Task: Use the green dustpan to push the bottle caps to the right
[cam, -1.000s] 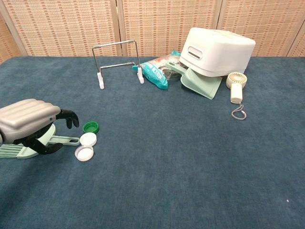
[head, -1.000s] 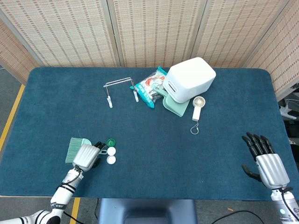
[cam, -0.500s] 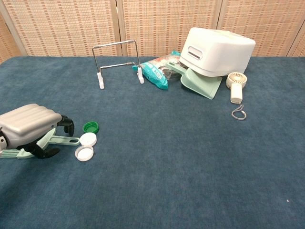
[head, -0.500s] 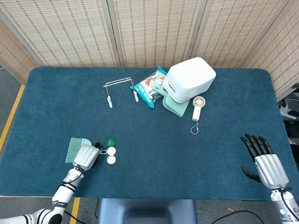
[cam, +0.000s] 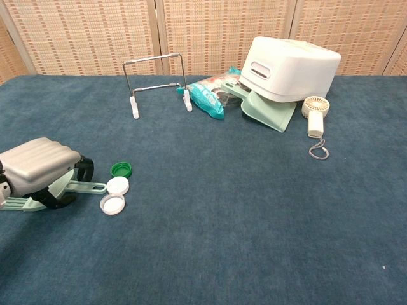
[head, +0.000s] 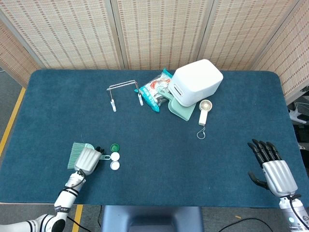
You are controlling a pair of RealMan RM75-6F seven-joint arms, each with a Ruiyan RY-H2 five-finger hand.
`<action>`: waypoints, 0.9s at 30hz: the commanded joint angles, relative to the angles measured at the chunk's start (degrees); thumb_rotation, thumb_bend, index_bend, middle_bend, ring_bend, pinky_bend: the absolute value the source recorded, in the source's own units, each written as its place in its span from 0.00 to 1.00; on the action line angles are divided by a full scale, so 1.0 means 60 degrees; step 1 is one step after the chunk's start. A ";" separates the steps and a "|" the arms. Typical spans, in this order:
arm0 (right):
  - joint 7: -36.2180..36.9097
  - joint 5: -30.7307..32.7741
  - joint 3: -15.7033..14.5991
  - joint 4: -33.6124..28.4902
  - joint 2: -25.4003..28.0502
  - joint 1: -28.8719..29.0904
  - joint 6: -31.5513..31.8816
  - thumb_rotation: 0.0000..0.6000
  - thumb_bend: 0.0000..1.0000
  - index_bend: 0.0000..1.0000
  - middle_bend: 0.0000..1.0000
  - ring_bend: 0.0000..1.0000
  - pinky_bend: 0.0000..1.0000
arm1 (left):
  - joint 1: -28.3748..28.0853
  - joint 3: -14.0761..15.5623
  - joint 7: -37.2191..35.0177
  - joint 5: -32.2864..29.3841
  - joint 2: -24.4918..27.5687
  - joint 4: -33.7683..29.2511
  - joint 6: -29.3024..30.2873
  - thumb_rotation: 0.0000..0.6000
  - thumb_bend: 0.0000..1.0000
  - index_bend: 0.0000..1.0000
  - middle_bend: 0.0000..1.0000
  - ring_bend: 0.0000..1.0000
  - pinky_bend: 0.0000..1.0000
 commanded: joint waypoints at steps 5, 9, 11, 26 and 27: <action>-0.0019 -0.0020 -0.0011 -0.0034 0.0015 -0.0019 0.0039 1.00 0.23 0.00 0.00 0.00 0.00 | -0.0055 0.0029 -0.0129 -0.0031 -0.0150 0.0272 -0.0097 1.00 0.35 0.43 0.40 0.69 0.76; -0.0037 -0.0021 -0.0019 -0.0050 0.0017 -0.0013 0.0020 1.00 0.23 0.00 0.00 0.00 0.00 | -0.0071 0.0017 -0.0156 0.0008 -0.0261 0.0507 -0.0032 1.00 0.35 0.46 0.44 0.69 0.76; -0.0032 -0.0019 -0.0021 -0.0054 0.0021 -0.0009 0.0010 1.00 0.23 0.00 0.00 0.00 0.00 | -0.0062 0.0032 -0.0161 0.0076 -0.0315 0.0634 0.0046 1.00 0.35 0.48 0.49 0.69 0.77; -0.0112 -0.0022 -0.0050 -0.0083 0.0009 0.0003 -0.0046 1.00 0.23 0.00 0.00 0.00 0.00 | 0.0302 -0.0049 -0.1471 0.1109 -0.0085 0.0314 0.1396 1.00 0.50 0.71 0.78 0.77 0.83; -0.0121 -0.0023 -0.0052 -0.0084 0.0005 0.0009 -0.0059 1.00 0.23 0.00 0.00 0.00 0.00 | 0.0332 -0.0095 -0.1905 0.1222 -0.0013 0.0202 0.1495 1.00 0.52 0.72 0.80 0.78 0.84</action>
